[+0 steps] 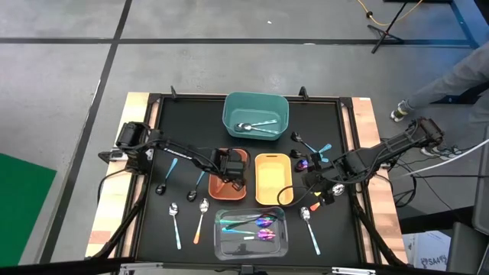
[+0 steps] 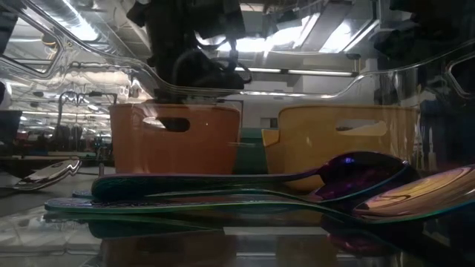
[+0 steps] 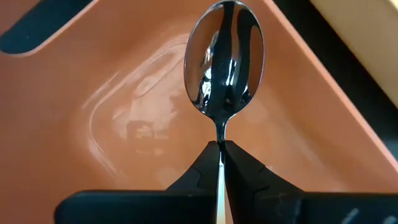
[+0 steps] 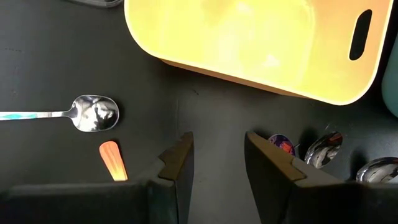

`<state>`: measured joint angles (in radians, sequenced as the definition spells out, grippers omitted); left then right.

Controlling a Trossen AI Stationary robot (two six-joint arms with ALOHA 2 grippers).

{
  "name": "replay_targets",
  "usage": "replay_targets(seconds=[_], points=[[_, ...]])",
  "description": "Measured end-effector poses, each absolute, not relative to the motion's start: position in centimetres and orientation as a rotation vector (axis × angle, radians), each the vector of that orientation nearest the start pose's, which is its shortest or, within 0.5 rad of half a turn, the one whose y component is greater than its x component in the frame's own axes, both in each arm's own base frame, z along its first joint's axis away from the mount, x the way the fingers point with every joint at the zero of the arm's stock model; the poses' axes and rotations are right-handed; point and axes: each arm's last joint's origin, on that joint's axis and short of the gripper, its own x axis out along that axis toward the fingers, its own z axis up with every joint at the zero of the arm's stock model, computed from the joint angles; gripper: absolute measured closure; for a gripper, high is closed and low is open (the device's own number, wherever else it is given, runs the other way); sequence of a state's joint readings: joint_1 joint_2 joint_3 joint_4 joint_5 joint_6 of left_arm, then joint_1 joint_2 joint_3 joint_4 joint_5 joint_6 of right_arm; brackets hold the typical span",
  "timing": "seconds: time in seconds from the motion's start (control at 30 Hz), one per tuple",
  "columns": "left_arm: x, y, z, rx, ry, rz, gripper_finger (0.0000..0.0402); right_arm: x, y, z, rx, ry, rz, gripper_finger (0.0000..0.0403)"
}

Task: Sort silverware by color (type)
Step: Put the orange spoon into the orange bin

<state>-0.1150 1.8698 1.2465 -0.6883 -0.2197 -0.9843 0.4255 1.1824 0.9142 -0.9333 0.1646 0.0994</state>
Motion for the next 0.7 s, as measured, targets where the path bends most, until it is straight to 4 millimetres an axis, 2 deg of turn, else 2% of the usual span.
replay_targets(seconds=[0.37, 0.7], points=[[35.49, -3.35, 16.93, -0.592, 1.087, 0.733, 0.0387, 19.04, 8.11, 25.1, -0.263, 1.159, 0.171, 0.0274], [35.49, -3.35, 16.93, -0.592, 1.087, 0.734, 0.0351, 19.04, 8.11, 25.1, -0.263, 1.159, 0.171, 0.0274]])
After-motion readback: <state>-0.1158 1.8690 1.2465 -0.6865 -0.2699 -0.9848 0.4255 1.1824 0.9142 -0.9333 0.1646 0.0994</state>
